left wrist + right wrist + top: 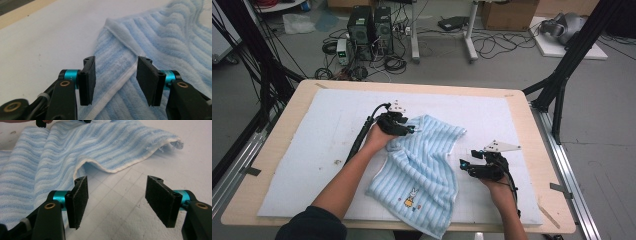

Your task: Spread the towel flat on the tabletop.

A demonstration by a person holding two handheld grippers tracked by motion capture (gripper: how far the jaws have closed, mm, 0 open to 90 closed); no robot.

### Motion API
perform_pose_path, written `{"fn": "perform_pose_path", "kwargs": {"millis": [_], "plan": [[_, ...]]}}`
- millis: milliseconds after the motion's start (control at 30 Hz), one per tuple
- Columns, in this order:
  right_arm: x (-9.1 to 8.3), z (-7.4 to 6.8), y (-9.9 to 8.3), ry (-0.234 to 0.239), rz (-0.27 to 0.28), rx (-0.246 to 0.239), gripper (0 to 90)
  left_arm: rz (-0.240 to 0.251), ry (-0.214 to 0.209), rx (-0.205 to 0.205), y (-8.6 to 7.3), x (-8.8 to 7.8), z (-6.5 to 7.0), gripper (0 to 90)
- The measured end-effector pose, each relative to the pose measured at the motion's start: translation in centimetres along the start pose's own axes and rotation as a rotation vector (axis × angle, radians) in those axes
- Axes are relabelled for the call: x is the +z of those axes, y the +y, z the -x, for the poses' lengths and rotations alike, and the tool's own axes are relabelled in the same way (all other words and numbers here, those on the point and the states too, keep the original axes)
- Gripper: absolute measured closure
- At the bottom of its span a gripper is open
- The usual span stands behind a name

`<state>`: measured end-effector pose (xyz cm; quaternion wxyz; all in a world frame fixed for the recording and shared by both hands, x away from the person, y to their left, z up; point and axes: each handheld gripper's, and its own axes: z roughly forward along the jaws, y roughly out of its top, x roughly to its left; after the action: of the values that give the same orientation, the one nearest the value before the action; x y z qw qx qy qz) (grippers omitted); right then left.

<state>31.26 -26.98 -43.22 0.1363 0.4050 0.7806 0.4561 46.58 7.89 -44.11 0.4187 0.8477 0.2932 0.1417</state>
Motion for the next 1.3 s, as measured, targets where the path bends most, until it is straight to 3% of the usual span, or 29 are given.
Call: {"fn": "perform_pose_path", "kwargs": {"millis": [133,167,233,300,367,500,633,767,900,1033,1133,1200,1233,1300], "plan": [[0.1,-0.1,-0.1,-0.002,-0.011,-0.008,34.3,-0.029,0.007,0.028,-0.3,0.5,0.3,51.6],[0.1,-0.2,-0.1,-0.004,-0.011,-0.012,34.3,-0.027,0.011,0.029,-0.2,0.5,0.3,55.1],[0.1,-0.2,-0.1,-0.003,-0.01,-0.012,34.3,-0.022,0.007,0.033,-0.3,0.3,0.0,72.8],[0.1,-0.2,-0.2,-0.003,-0.014,-0.013,34.3,-0.003,-0.014,-0.026,-0.5,-0.1,-0.8,83.9],[0.2,-0.2,-0.2,-0.002,-0.014,-0.01,34.4,0.007,-0.016,-0.083,-0.7,-0.5,-1.5,84.8],[0.2,-0.1,-0.2,-0.003,-0.015,-0.008,34.3,0.039,0.003,-0.158,-1.0,-1.8,-2.9,85.4],[0.3,-0.2,-0.2,0.0,-0.017,-0.014,34.3,0.098,0.027,-0.265,-1.5,-3.4,-4.3,85.4],[0.3,-0.2,-0.2,0.001,-0.017,-0.009,34.3,0.108,0.095,-0.331,-2.5,-4.6,-5.7,86.0],[0.4,-0.2,-0.2,0.002,-0.016,-0.008,34.2,0.113,0.118,-0.388,-3.3,-5.5,-6.9,86.0],[0.4,-0.2,-0.2,0.003,-0.022,-0.002,34.2,0.123,0.168,-0.438,-3.8,-6.3,-7.8,86.1],[0.4,-0.2,-0.2,0.003,-0.021,-0.004,34.3,0.138,0.184,-0.505,-4.5,-6.6,-8.6,85.9],[0.4,-0.2,-0.2,0.004,-0.021,-0.003,34.2,0.132,0.234,-0.516,-4.8,-6.8,-8.8,81.1],[0.4,-0.2,-0.2,0.003,-0.019,-0.004,34.1,0.136,0.253,-0.53,-5.0,-6.9,-8.8,72.0],[0.5,-0.1,-0.2,0.004,-0.017,-0.006,34.0,0.139,0.255,-0.536,-5.4,-7.1,-8.8,62.0]]}}
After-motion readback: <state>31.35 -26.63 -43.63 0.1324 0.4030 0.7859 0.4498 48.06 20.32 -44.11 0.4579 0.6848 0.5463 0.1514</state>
